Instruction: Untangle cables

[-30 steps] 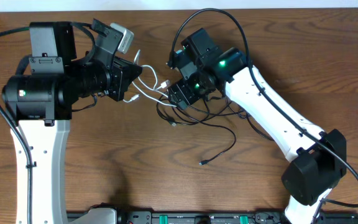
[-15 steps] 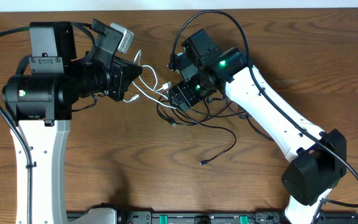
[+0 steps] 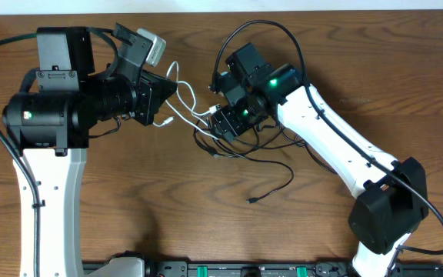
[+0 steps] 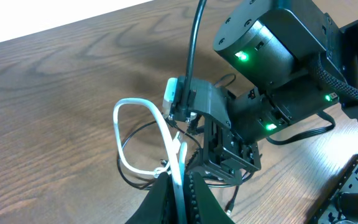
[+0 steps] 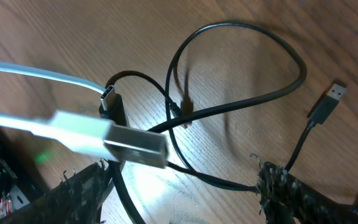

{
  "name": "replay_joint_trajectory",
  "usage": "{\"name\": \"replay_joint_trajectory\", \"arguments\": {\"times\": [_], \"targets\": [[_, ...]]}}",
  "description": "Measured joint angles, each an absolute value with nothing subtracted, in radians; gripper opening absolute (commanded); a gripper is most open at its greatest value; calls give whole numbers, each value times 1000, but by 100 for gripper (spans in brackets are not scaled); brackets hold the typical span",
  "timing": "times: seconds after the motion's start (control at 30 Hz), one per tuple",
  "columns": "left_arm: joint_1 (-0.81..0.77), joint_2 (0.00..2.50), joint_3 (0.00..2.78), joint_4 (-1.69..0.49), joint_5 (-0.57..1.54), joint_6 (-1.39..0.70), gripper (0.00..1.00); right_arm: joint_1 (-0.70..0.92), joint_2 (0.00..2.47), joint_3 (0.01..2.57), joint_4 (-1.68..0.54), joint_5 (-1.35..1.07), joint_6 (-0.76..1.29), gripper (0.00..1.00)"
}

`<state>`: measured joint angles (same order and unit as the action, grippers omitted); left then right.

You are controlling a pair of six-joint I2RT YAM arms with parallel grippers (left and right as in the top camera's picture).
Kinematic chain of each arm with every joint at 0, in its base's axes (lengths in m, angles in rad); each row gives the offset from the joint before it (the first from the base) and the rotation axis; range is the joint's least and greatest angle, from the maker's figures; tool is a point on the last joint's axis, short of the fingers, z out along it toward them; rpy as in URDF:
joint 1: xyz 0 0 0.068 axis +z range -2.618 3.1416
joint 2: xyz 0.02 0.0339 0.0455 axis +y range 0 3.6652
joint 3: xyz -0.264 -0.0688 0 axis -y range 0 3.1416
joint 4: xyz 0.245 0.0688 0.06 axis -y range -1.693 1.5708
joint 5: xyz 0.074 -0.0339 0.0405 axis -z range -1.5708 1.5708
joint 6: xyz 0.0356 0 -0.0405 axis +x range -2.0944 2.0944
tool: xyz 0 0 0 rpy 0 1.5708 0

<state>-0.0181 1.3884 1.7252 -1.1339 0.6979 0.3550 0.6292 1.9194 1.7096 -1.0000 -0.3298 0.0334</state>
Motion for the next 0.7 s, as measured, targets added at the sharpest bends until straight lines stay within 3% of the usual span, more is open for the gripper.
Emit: {"name": "replay_joint_trajectory", "arguments": {"times": [0.7], "targets": [[-18,1388,1725,-1135,766,355,7,707,1919,1704,-976,-330,34,76]]}}
